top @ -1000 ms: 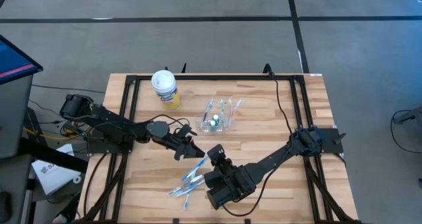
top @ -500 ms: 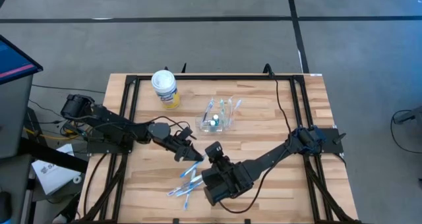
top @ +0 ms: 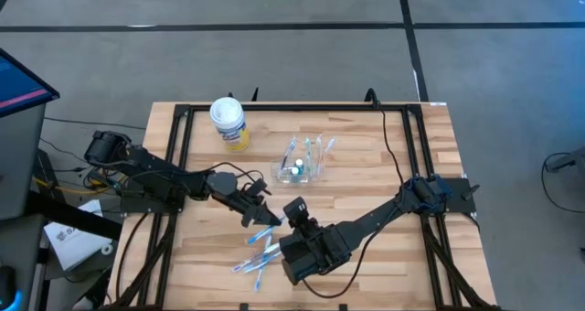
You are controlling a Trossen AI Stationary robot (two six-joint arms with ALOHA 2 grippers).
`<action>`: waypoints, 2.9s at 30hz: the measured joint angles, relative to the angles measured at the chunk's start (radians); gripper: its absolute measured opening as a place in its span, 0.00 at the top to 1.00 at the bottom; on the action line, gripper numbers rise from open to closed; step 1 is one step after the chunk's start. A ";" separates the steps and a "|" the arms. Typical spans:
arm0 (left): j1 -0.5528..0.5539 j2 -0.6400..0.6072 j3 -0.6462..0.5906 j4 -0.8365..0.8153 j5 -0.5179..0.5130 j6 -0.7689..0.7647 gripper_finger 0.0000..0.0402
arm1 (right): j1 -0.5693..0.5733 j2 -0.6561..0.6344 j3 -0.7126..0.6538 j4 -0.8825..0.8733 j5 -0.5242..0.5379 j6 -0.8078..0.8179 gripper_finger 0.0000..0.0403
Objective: Pick & Place toothbrushing station
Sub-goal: Put the right blue toothbrush into the transparent organizer
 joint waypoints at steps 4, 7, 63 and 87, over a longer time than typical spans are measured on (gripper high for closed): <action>0.001 0.000 0.000 -0.056 -0.010 0.001 0.97 | 0.001 0.000 0.000 0.002 -0.010 -0.001 0.91; 0.001 0.001 0.000 -0.062 -0.020 0.006 0.97 | 0.001 0.000 0.000 -0.004 -0.013 -0.014 0.89; -0.002 -0.004 0.000 0.010 -0.641 0.637 0.97 | 0.080 -0.030 -0.269 -0.289 0.000 0.913 0.71; 0.094 -0.004 -0.220 0.563 -0.629 0.967 0.97 | 0.212 -0.668 -1.099 0.634 0.093 0.969 0.71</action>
